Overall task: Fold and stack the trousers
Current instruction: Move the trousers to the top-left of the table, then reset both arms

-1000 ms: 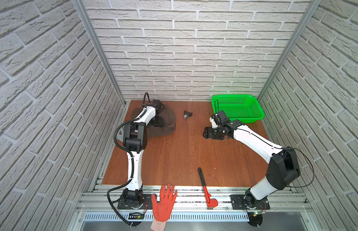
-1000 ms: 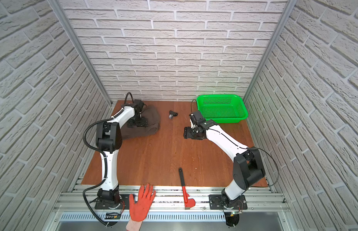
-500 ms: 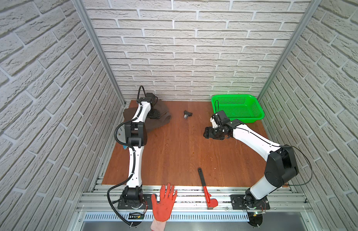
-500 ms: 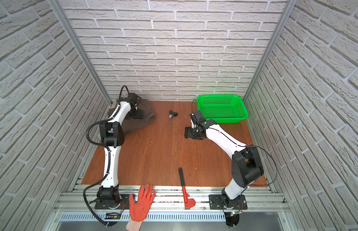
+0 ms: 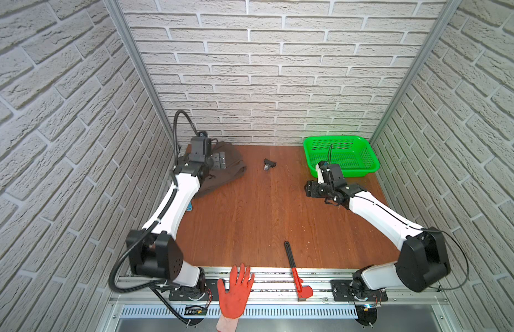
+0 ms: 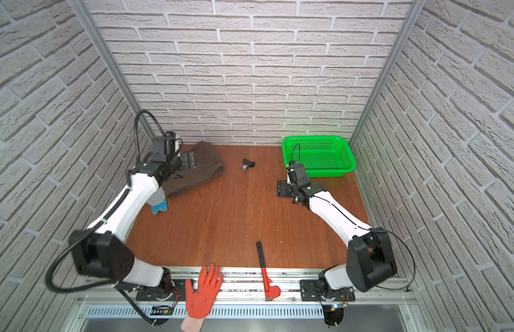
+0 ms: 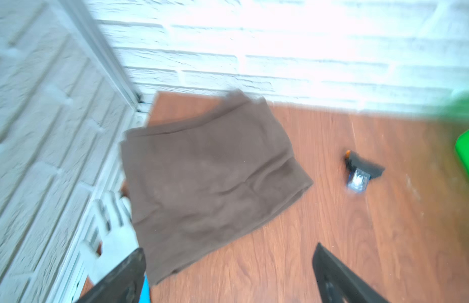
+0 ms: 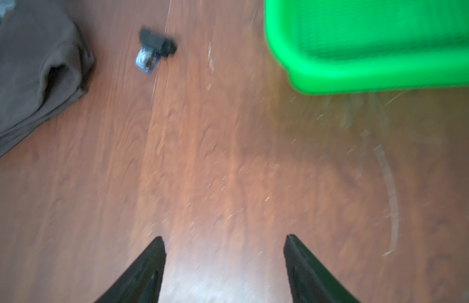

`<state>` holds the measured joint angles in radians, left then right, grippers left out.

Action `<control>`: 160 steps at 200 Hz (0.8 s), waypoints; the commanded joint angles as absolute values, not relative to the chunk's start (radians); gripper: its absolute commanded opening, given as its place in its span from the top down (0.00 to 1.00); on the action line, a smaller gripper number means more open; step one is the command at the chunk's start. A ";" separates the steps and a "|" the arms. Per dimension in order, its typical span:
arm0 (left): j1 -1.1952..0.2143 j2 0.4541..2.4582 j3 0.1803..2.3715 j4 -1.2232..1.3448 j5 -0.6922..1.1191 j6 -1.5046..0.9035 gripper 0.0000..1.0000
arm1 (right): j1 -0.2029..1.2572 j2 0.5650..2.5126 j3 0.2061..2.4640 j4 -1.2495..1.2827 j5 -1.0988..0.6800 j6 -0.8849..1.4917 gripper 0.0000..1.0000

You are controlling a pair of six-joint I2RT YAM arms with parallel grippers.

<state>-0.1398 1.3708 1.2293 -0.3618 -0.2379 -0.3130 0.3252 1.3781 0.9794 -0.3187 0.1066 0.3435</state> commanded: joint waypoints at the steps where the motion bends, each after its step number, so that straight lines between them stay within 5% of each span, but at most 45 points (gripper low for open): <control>1: -0.120 1.266 0.955 -0.093 -0.361 -0.376 0.02 | 0.324 1.314 0.859 0.004 0.282 0.191 0.27; 56: -0.095 1.026 0.411 0.369 -0.650 -0.350 0.03 | 0.257 1.295 0.581 0.406 0.557 0.055 0.23; 160: -0.088 1.269 0.292 0.729 -0.682 -0.261 0.02 | 0.185 1.245 0.410 0.518 0.462 -0.011 0.21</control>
